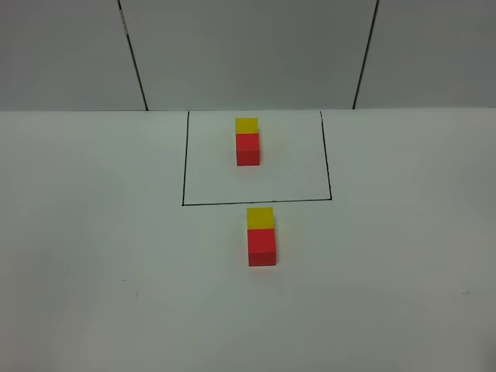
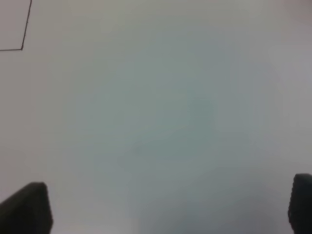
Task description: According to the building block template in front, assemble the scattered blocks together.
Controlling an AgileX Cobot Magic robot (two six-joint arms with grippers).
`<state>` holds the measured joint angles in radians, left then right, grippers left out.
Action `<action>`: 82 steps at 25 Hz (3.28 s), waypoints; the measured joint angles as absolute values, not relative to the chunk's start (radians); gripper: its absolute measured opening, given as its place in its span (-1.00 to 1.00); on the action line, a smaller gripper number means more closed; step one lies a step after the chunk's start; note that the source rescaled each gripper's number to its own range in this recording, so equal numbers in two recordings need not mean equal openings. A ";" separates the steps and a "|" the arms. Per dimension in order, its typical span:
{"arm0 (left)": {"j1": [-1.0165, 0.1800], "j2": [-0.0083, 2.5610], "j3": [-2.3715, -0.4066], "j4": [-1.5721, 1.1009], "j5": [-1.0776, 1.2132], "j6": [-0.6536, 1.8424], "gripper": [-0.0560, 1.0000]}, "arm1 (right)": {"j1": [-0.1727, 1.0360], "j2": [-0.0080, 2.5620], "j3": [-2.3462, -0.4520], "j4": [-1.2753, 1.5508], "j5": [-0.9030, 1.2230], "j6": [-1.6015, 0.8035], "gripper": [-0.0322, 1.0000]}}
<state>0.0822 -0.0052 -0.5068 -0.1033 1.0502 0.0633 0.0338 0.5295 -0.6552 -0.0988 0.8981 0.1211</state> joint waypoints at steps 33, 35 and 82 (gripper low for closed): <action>0.082 -0.005 -0.507 -0.103 1.050 0.063 -0.04 | 0.043 0.010 -0.500 -0.060 1.085 0.121 0.84; 0.082 -0.005 -0.507 -0.103 1.050 0.063 -0.04 | 0.043 0.010 -0.500 -0.059 1.083 0.121 0.78; 0.082 -0.005 -0.507 -0.103 1.050 0.063 -0.06 | 0.019 0.010 -0.499 -0.113 1.083 0.161 -0.09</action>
<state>0.0822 -0.0052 -0.5068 -0.1033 1.0502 0.0633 0.0192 0.0100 -0.4994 -0.1132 1.0827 0.1611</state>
